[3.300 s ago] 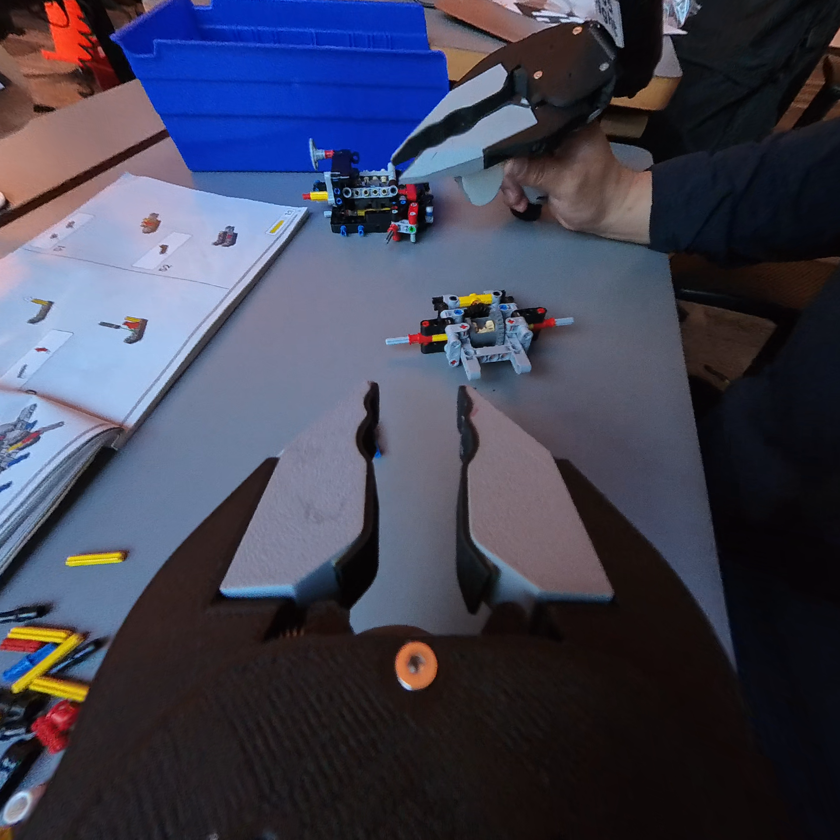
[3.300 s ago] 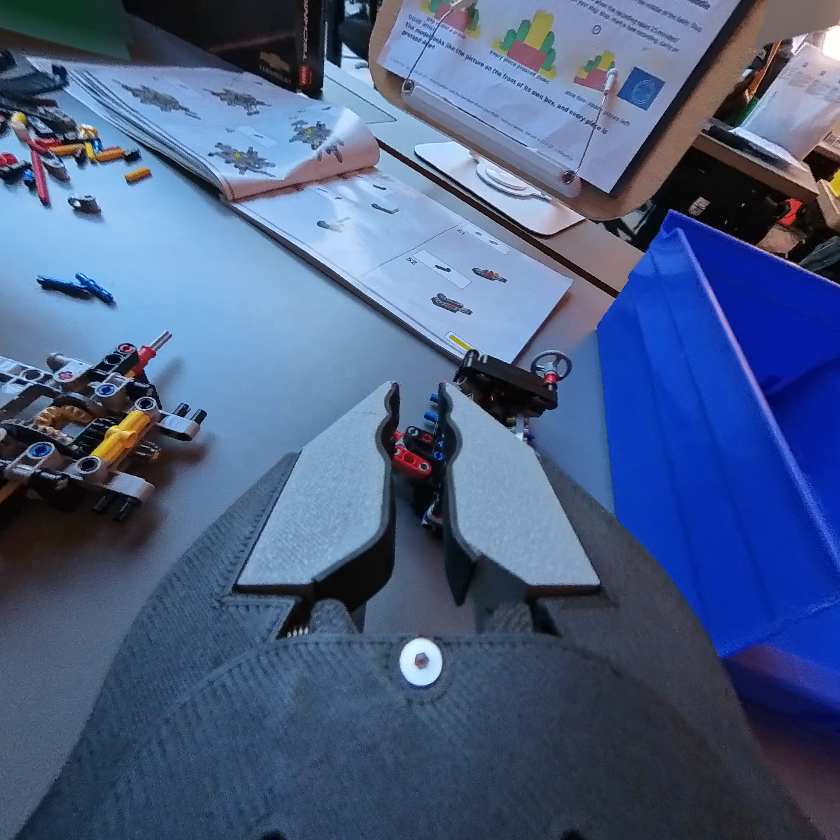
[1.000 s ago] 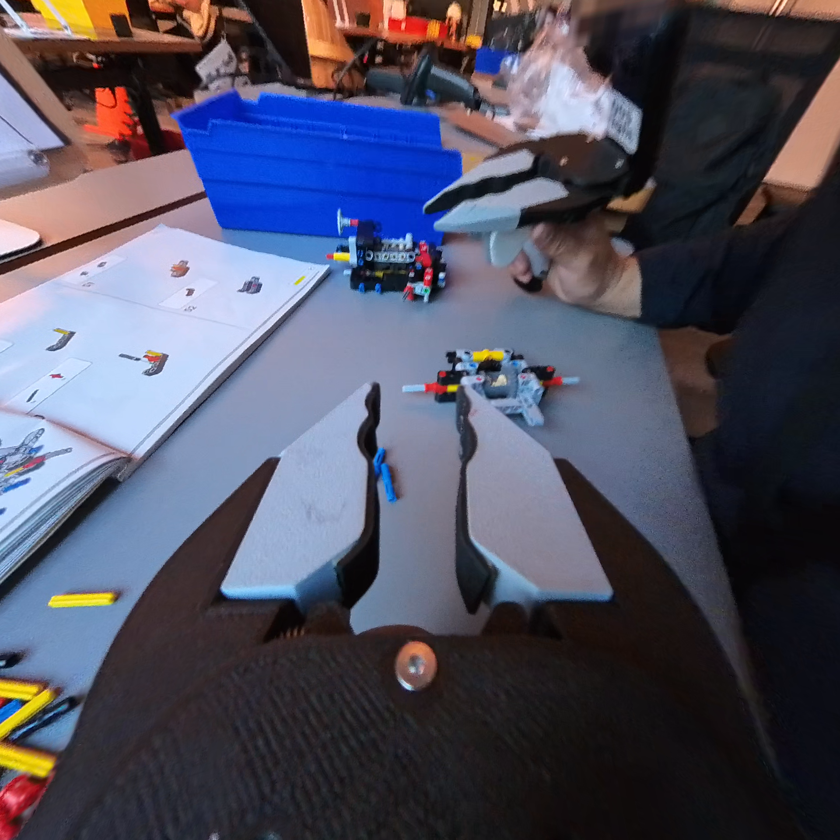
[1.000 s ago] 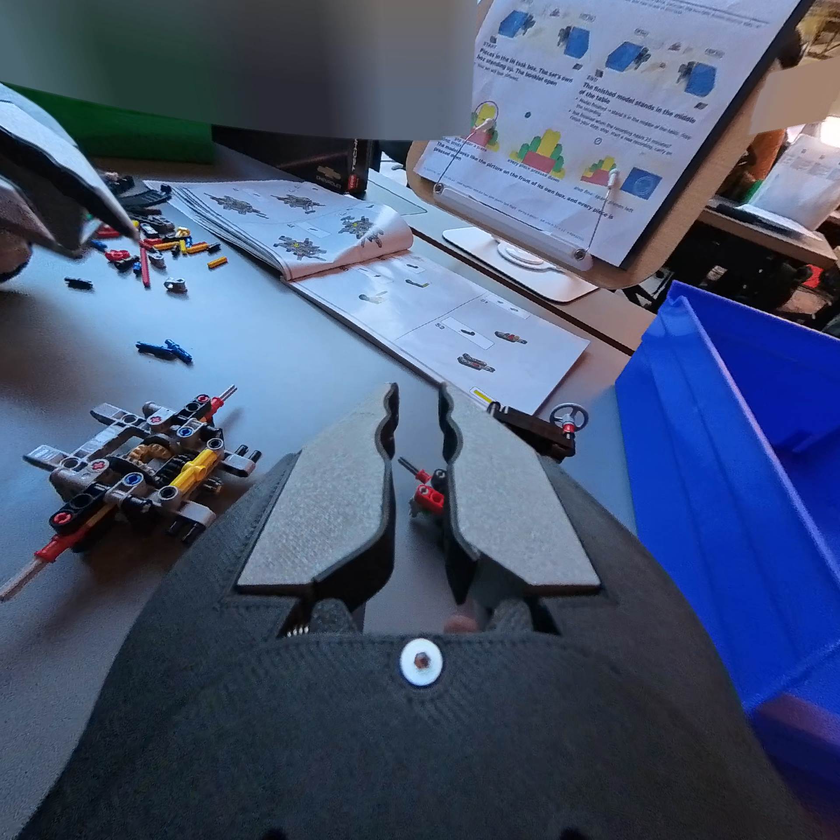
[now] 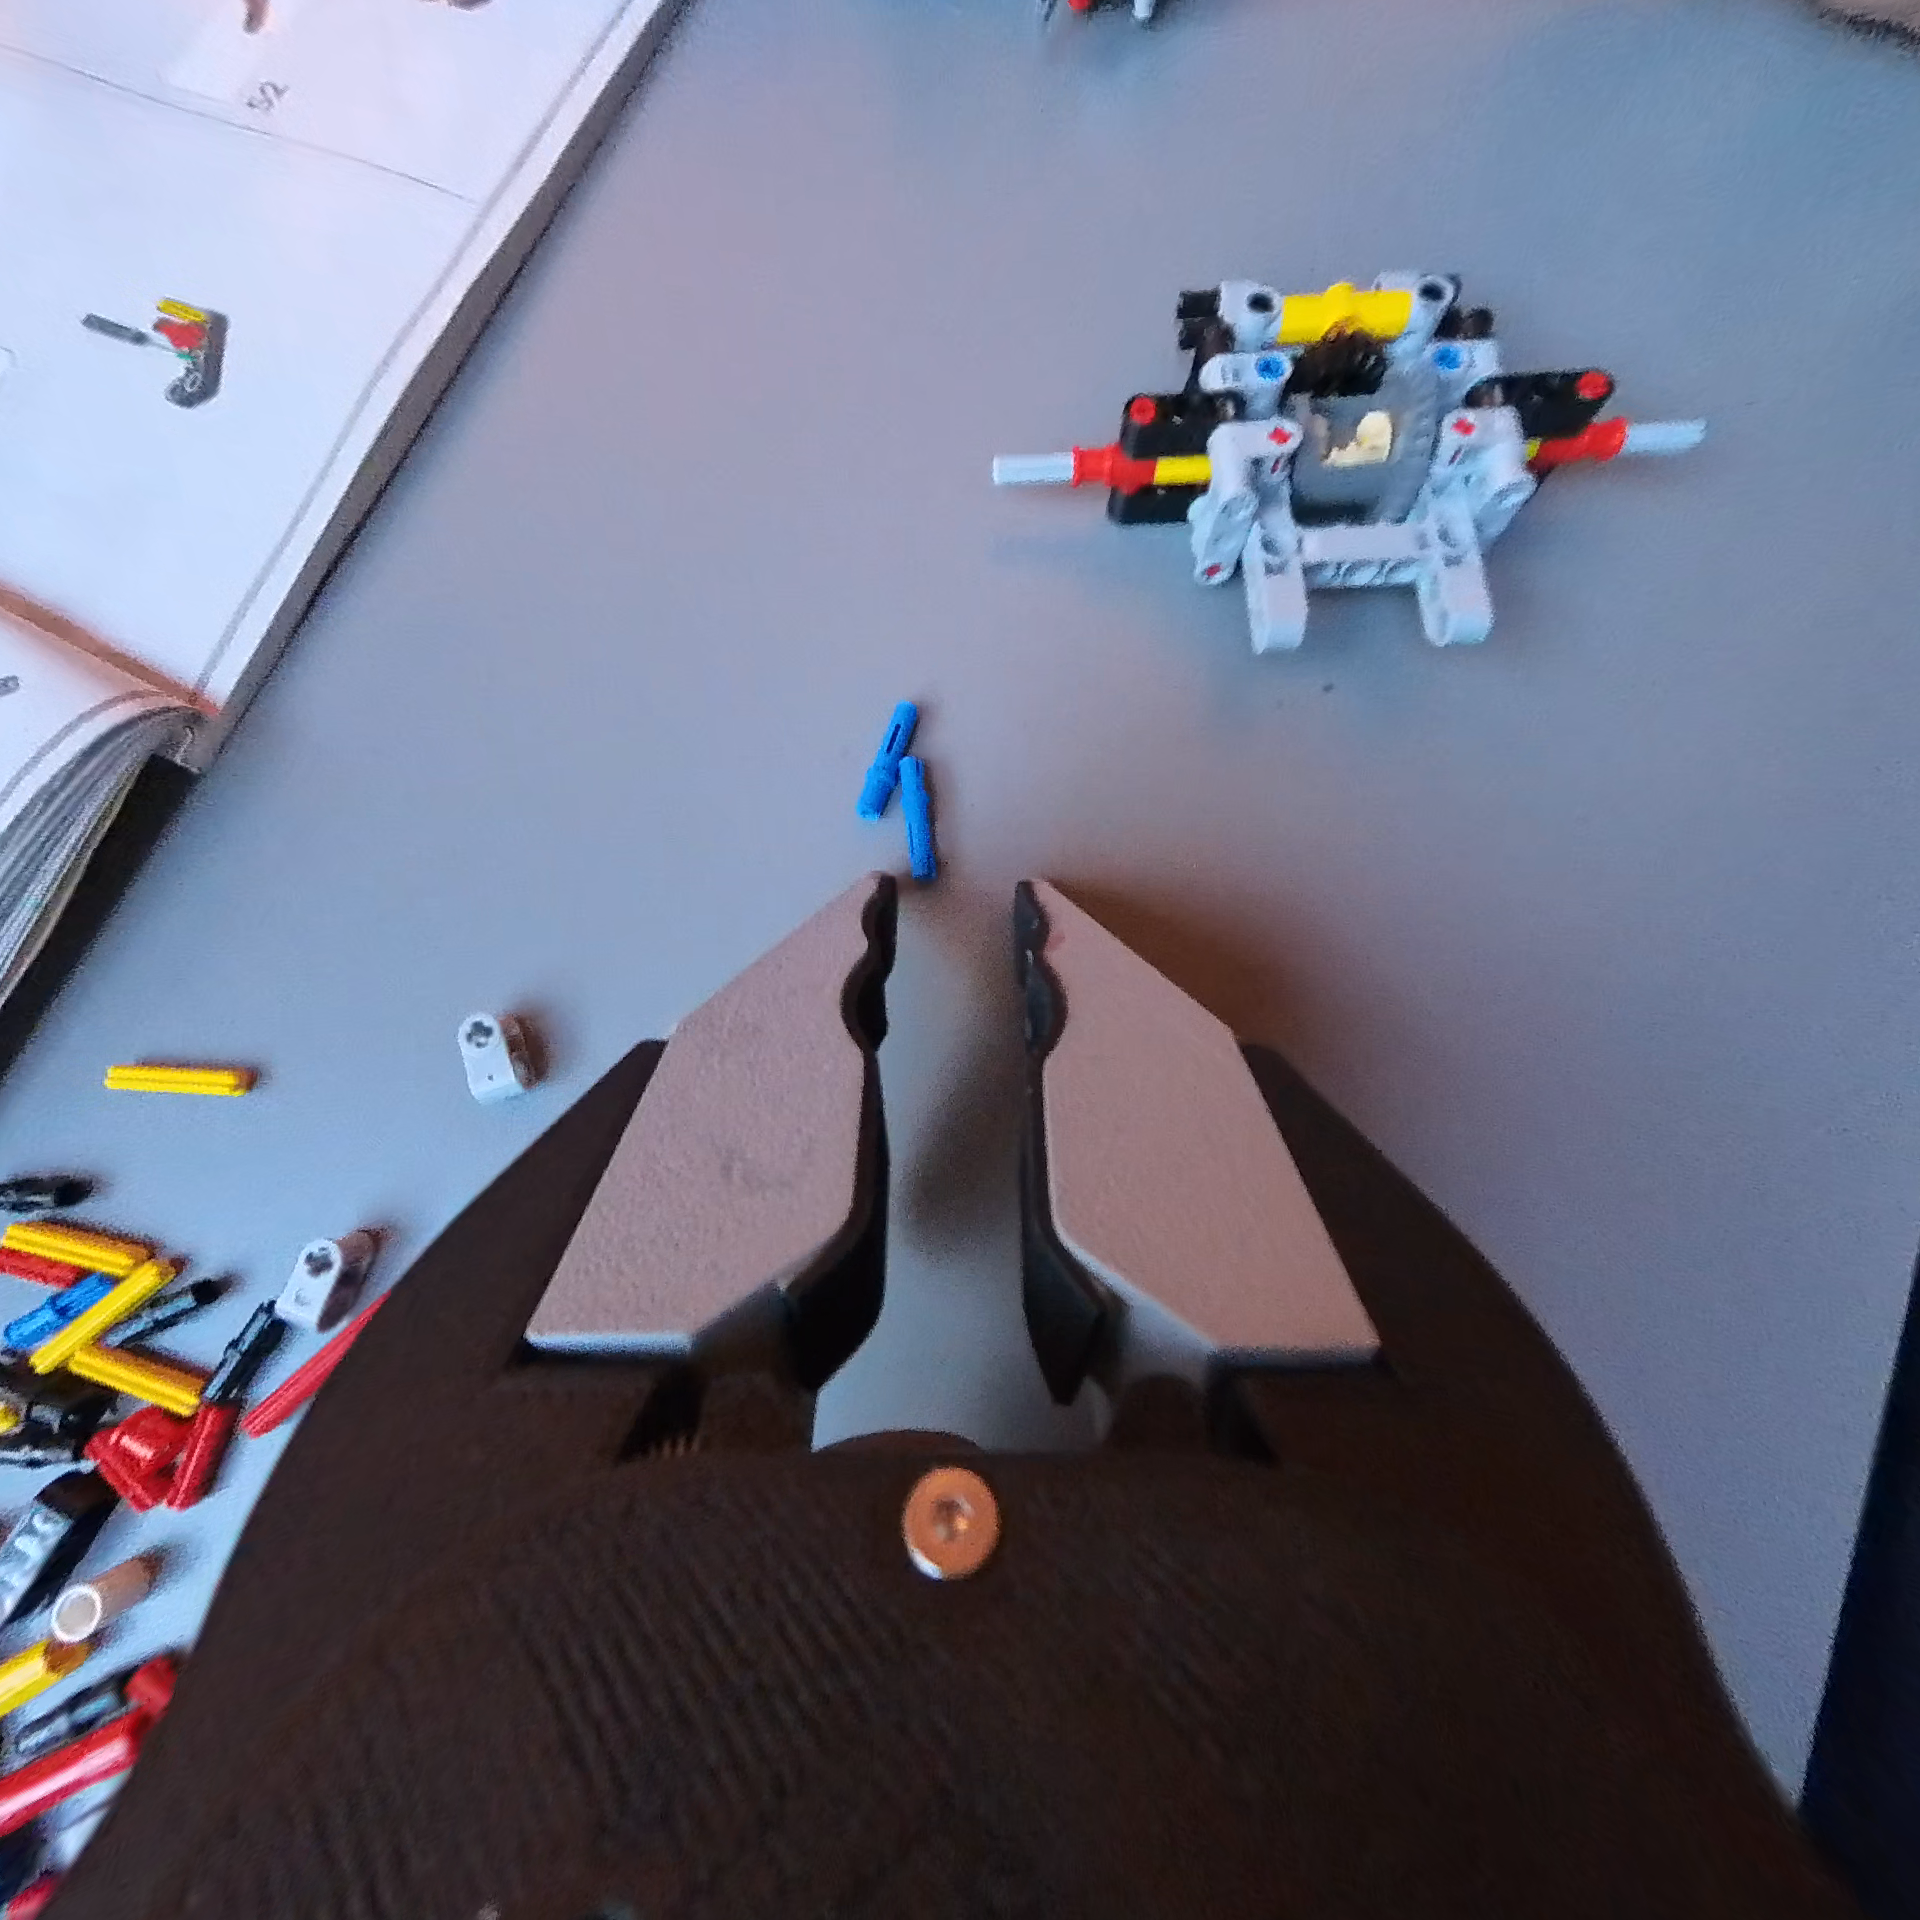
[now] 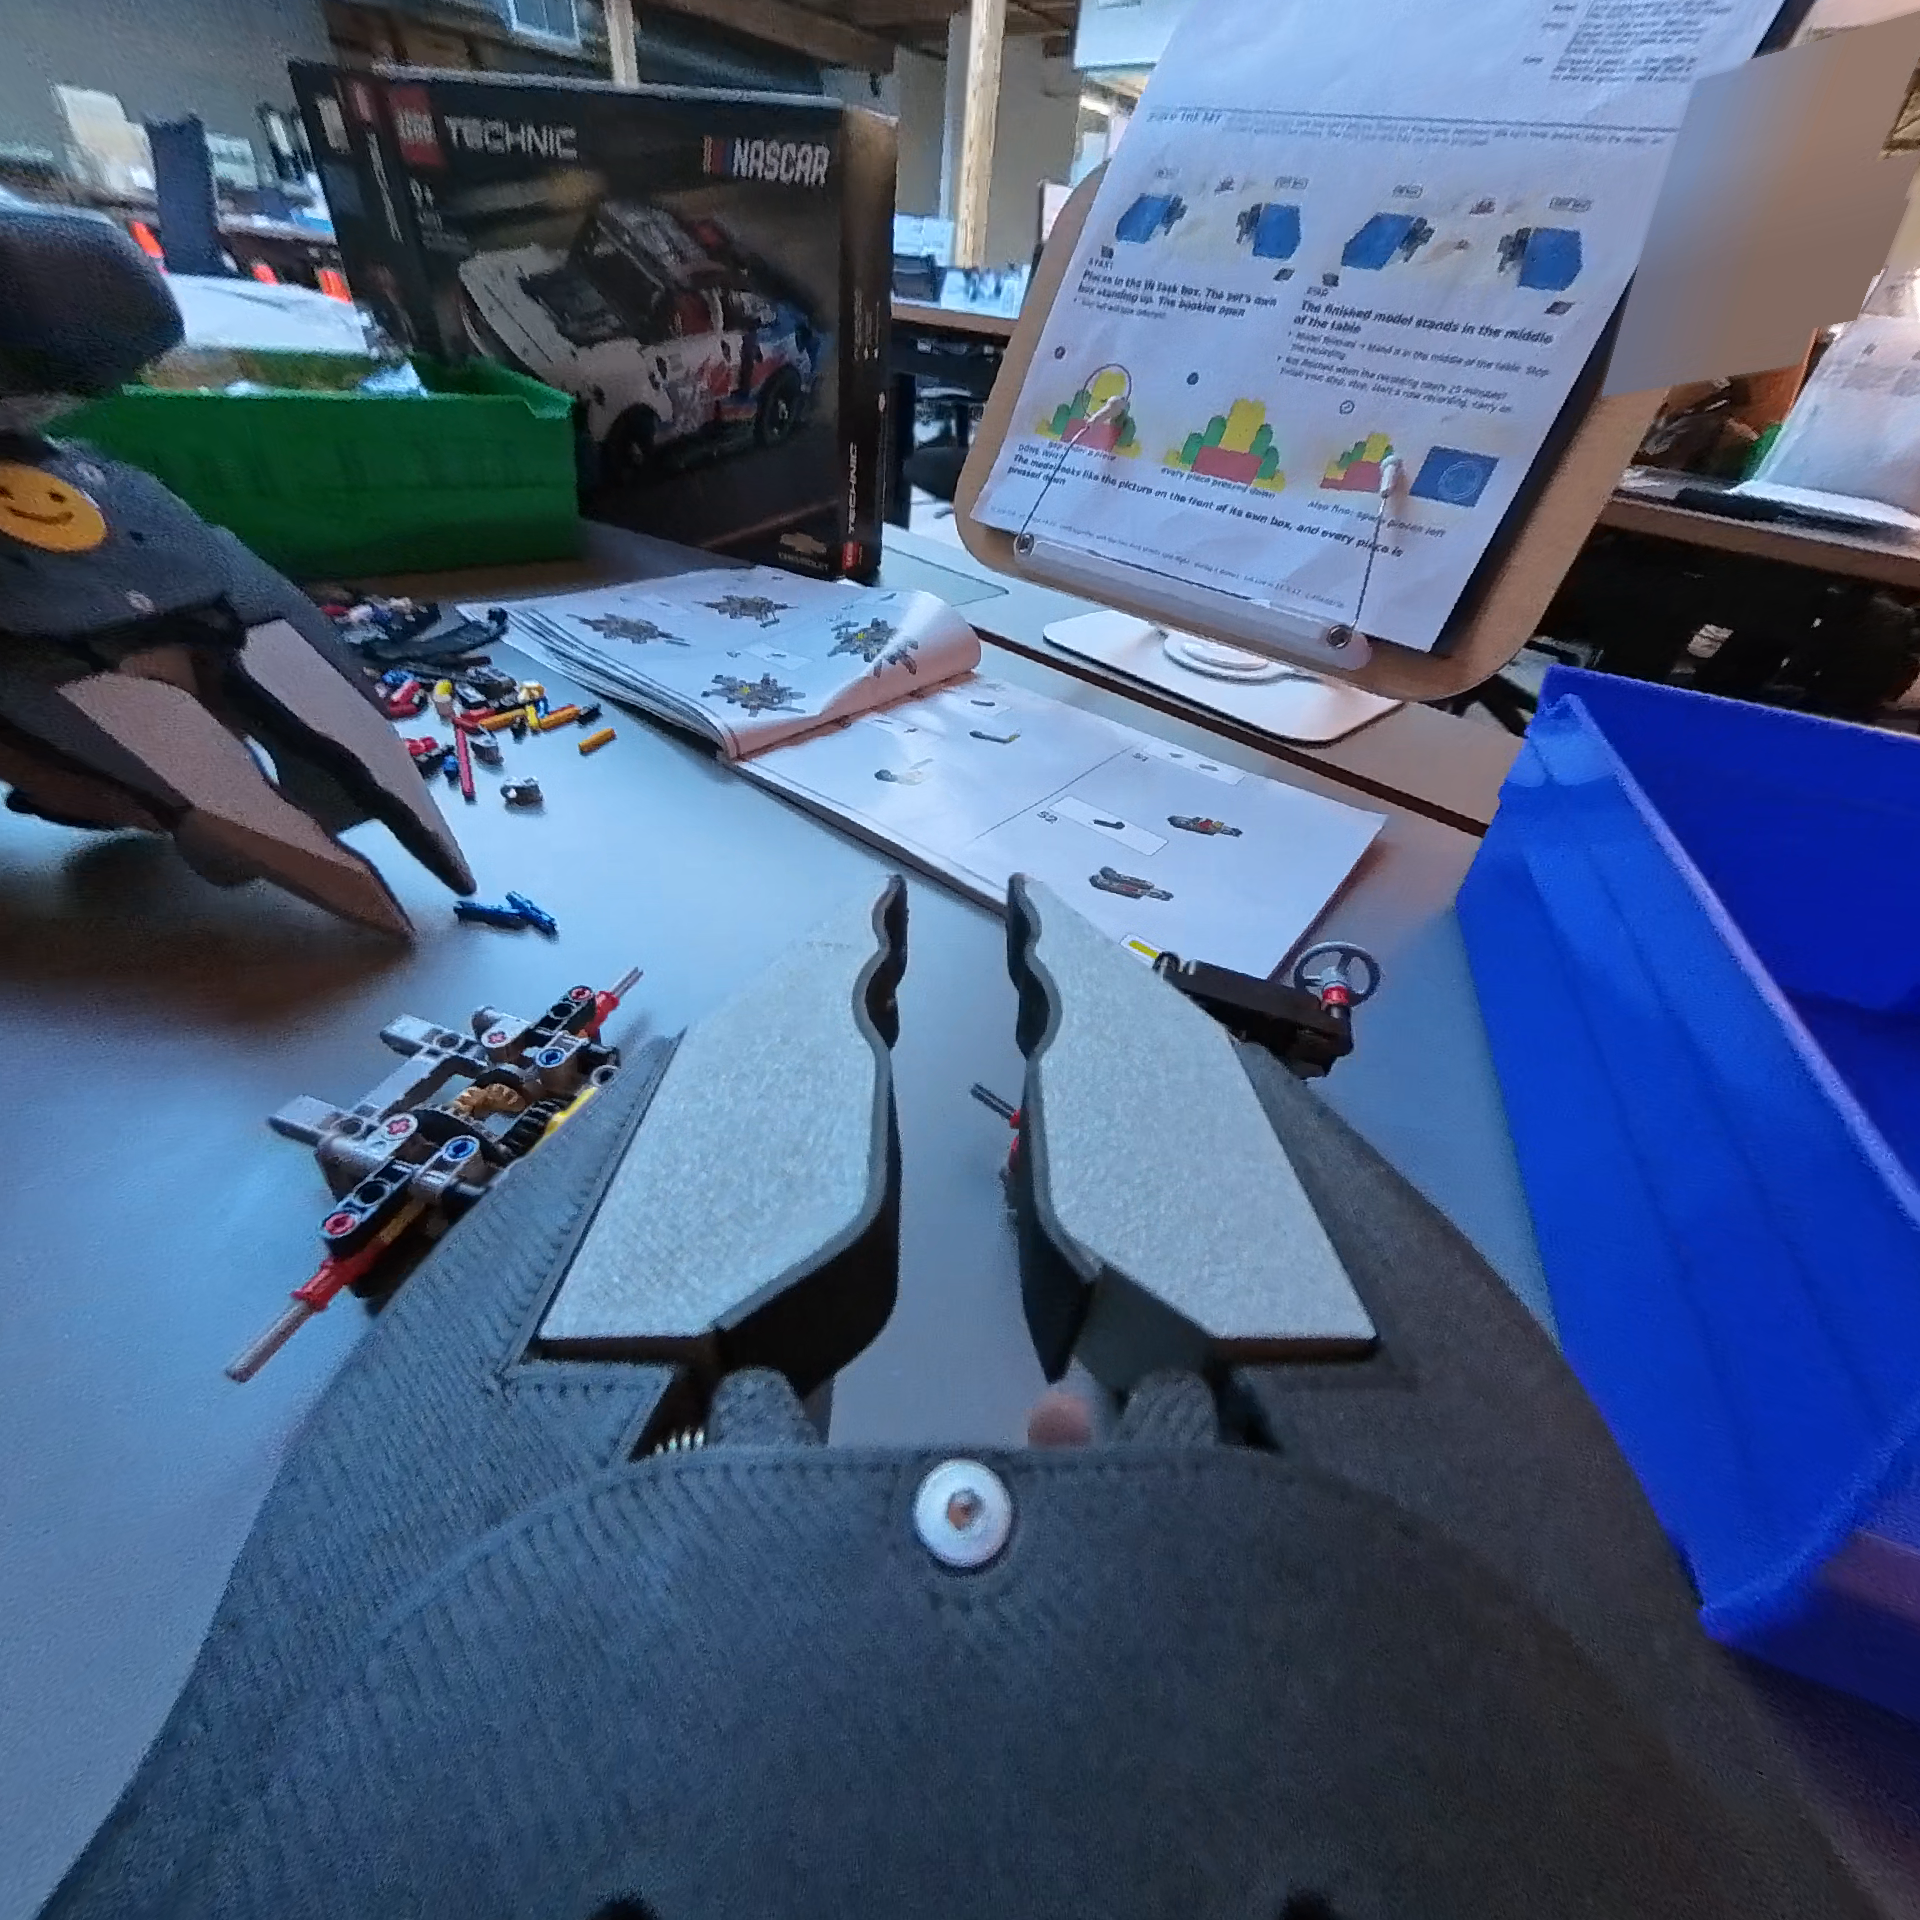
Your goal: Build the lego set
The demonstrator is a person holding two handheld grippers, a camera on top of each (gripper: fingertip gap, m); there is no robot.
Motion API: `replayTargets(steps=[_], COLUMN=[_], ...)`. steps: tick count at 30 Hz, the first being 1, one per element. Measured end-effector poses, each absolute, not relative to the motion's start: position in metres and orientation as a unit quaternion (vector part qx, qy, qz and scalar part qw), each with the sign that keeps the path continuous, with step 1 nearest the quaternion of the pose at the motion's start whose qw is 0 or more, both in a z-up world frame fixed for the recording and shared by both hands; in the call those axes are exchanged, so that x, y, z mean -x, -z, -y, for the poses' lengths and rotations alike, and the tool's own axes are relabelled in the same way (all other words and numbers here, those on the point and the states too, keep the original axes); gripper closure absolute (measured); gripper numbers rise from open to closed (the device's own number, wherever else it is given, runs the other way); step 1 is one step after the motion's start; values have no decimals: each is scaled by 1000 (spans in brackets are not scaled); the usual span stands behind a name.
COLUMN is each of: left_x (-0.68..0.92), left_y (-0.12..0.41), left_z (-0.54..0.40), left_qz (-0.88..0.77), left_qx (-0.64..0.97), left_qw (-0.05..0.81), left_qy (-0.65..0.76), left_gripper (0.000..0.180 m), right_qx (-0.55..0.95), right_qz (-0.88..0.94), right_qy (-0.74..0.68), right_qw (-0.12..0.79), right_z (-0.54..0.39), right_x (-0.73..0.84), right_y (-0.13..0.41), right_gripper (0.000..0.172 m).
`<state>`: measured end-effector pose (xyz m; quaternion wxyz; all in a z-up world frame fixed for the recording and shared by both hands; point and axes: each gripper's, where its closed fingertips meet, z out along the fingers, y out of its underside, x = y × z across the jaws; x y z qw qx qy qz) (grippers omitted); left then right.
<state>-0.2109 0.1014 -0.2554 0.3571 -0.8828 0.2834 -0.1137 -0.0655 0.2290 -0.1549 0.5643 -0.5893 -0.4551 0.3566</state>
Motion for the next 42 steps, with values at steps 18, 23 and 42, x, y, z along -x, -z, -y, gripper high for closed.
replayTargets(steps=[18,23,42], left_x=[160,107,91], left_y=[214,177,184], left_z=[-85,-57,-62], left_qz=[-395,-545,-549], left_qx=[815,694,661], left_qw=[400,444,475], left_qy=[141,153,191], left_gripper=[178,178,178], right_qx=[554,533,507], right_qz=[561,610,607], right_qy=[-472,-479,-491], right_qw=[394,339,365], right_z=[-129,-74,-62], right_x=[78,90,92], right_y=[174,177,173], right_gripper=[134,132,165])
